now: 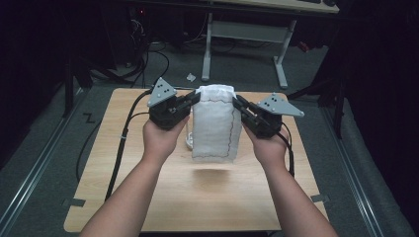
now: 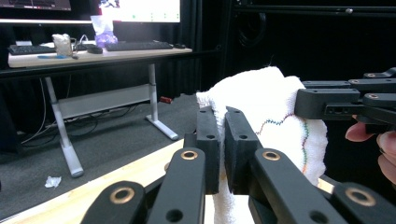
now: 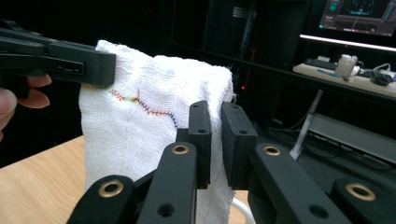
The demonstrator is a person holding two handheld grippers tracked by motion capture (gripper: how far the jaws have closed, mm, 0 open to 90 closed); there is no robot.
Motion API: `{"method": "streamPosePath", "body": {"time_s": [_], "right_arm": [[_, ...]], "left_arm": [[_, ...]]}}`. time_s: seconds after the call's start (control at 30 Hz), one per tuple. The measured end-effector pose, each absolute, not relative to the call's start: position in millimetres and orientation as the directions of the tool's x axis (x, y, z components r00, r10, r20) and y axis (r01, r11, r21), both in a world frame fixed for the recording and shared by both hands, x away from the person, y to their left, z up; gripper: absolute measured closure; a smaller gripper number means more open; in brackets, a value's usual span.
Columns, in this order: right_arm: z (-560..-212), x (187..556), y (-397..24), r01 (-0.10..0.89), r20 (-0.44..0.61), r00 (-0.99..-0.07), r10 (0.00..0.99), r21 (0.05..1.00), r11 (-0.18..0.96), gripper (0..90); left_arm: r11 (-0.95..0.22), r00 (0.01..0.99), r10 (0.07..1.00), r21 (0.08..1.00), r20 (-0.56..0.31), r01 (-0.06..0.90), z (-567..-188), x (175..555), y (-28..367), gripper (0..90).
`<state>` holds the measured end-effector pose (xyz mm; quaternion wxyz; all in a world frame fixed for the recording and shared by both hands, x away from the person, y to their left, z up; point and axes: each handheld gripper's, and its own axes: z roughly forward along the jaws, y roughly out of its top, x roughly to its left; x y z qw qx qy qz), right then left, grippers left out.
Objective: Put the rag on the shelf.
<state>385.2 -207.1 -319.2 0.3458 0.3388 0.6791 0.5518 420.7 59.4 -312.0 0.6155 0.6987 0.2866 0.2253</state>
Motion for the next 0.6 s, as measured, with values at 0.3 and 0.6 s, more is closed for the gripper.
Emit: {"method": "streamPosePath", "body": {"time_s": [0.3,0.6], "right_arm": [[-315.7,417.4,-208.2,0.089,-0.078,-0.516,0.853,0.986,0.144,83.3],[-311.8,431.0,-206.4,0.092,-0.053,-0.522,0.851,0.989,0.118,83.3]], "left_arm": [[-0.075,0.728,0.684,0.989,-0.043,0.128,-312.3,453.1,59.1,85.8],[-0.074,0.717,0.697,0.991,-0.027,0.109,-299.0,464.7,60.9,85.9]]}}
